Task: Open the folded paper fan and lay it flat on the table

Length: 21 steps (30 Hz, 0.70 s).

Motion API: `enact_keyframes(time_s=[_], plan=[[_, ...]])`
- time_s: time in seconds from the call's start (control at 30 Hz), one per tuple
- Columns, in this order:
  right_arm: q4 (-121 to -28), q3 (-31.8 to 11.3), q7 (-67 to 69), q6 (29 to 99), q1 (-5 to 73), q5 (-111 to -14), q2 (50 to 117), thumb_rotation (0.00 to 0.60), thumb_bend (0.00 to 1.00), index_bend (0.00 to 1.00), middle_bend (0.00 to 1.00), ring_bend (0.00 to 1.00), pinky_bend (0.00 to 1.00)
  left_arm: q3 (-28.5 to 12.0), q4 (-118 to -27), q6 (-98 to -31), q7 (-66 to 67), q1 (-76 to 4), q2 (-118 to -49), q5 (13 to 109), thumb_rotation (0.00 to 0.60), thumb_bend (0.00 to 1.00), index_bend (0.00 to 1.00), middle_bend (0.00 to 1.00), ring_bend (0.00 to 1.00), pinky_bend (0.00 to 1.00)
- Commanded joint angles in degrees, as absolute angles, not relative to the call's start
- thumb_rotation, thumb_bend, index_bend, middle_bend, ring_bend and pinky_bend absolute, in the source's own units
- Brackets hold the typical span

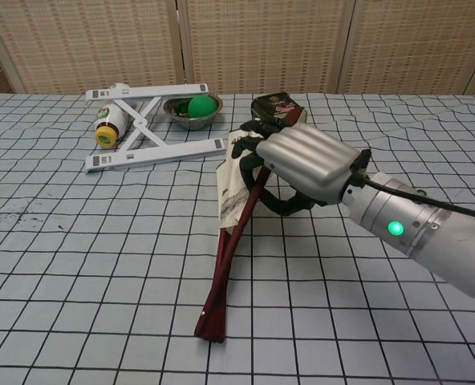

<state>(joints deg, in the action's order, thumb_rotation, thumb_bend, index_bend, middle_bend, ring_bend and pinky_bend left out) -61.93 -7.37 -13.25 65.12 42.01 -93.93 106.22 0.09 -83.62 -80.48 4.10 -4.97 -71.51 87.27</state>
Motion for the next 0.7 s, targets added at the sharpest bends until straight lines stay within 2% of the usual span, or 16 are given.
enact_keyframes(time_s=[0.03, 0.2, 0.33, 0.47, 0.57, 0.6, 0.7], plan=[[-73.43, -10.37, -17.52, 66.09, 42.48, -92.7, 99.35, 0.6, 0.76, 0.76, 0.19, 0.0, 0.06, 0.75, -82.21, -78.15, 0.0, -6.14, -72.04, 87.64, 0.6, 0.45, 0.01, 0.0, 0.0, 0.12], [-86.57, -16.04, -22.56, 62.13, 43.62, -85.09, 93.88, 0.6, 0.76, 0.77, 0.19, 0.0, 0.07, 1.35, -80.86, -75.29, -6.87, -7.65, -72.7, 88.0, 0.6, 0.45, 0.08, 0.0, 0.0, 0.12], [-95.71, -22.13, -26.19, 59.16, 45.42, -74.99, 91.48, 0.6, 0.76, 0.78, 0.2, 0.0, 0.07, 1.36, -80.1, -75.03, -15.78, -8.75, -73.36, 89.36, 0.6, 0.45, 0.12, 0.0, 0.0, 0.12], [-100.15, -26.94, -30.06, 58.77, 47.88, -64.93, 91.45, 0.6, 0.76, 0.78, 0.2, 0.0, 0.07, 1.88, -80.7, -75.41, -27.91, -9.62, -73.96, 91.3, 0.6, 0.45, 0.15, 0.0, 0.0, 0.12], [-101.86, -29.88, -32.0, 59.83, 50.14, -57.4, 92.71, 0.6, 0.76, 0.78, 0.2, 0.0, 0.08, 2.02, -82.07, -76.13, -36.17, -10.3, -74.25, 92.55, 0.6, 0.45, 0.1, 0.0, 0.0, 0.12], [-102.13, -30.66, -32.12, 60.25, 50.83, -55.33, 93.29, 0.6, 0.76, 0.78, 0.2, 0.0, 0.08, 1.6, -82.41, -76.95, -37.35, -10.36, -74.81, 92.66, 0.6, 0.45, 0.05, 0.0, 0.0, 0.12], [-102.03, -32.56, -32.16, 61.72, 53.3, -50.36, 95.46, 0.6, 0.76, 0.78, 0.2, 0.0, 0.08, -0.03, -85.05, -78.16, -39.12, -10.88, -77.03, 91.89, 0.6, 0.44, 0.0, 0.0, 0.0, 0.11]])
